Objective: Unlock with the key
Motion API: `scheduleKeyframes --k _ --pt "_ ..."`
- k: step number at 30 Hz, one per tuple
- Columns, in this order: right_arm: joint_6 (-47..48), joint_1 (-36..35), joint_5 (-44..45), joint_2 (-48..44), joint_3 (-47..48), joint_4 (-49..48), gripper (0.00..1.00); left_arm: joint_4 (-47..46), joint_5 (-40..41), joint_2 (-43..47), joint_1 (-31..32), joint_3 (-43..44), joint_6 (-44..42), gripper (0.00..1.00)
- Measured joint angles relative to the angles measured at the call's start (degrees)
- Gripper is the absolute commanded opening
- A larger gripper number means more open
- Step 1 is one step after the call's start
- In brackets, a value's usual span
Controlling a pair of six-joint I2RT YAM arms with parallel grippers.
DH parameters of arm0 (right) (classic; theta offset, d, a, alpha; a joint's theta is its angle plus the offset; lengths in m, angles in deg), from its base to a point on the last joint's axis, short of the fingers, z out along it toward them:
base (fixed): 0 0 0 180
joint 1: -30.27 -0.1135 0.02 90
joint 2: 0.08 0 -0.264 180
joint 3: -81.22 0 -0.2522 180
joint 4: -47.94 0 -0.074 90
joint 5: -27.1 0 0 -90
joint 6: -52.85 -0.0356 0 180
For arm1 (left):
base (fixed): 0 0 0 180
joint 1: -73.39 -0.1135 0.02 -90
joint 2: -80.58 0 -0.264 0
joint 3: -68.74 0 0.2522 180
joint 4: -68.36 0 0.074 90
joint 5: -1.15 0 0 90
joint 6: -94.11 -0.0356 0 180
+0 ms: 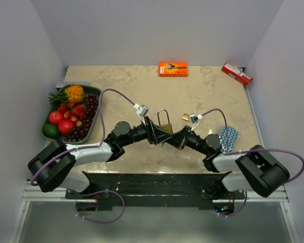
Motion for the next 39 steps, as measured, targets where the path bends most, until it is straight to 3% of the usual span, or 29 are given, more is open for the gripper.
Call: scheduleKeyframes --k 12,13,14,19,20,24,39 --pt "9.9 0.1 1.5 -20.4 2.6 18.5 0.00 -3.9 -1.3 0.8 1.3 3.6 -1.9 0.01" --pt "10.8 0.2 1.6 -21.6 3.1 20.5 0.00 -3.9 -1.2 0.6 1.3 4.1 -1.9 0.05" --pt "12.5 0.4 1.7 -23.3 4.1 23.6 0.00 -3.9 -0.8 0.4 1.3 4.8 -2.0 0.18" --pt "13.9 0.4 1.9 -25.4 4.5 26.7 0.00 -3.7 -0.6 0.1 1.3 5.4 -2.3 0.45" --pt "14.1 0.4 2.0 -25.7 4.5 27.1 0.00 -3.6 -0.6 0.0 1.4 5.5 -2.4 0.56" --pt "14.8 0.5 2.4 -26.3 4.6 29.1 0.00 -4.0 -1.2 -0.1 2.1 5.7 -2.3 0.73" --pt "15.3 0.5 3.0 -26.9 5.2 30.3 0.00 -6.2 -2.0 -0.4 1.6 5.8 0.1 0.71"
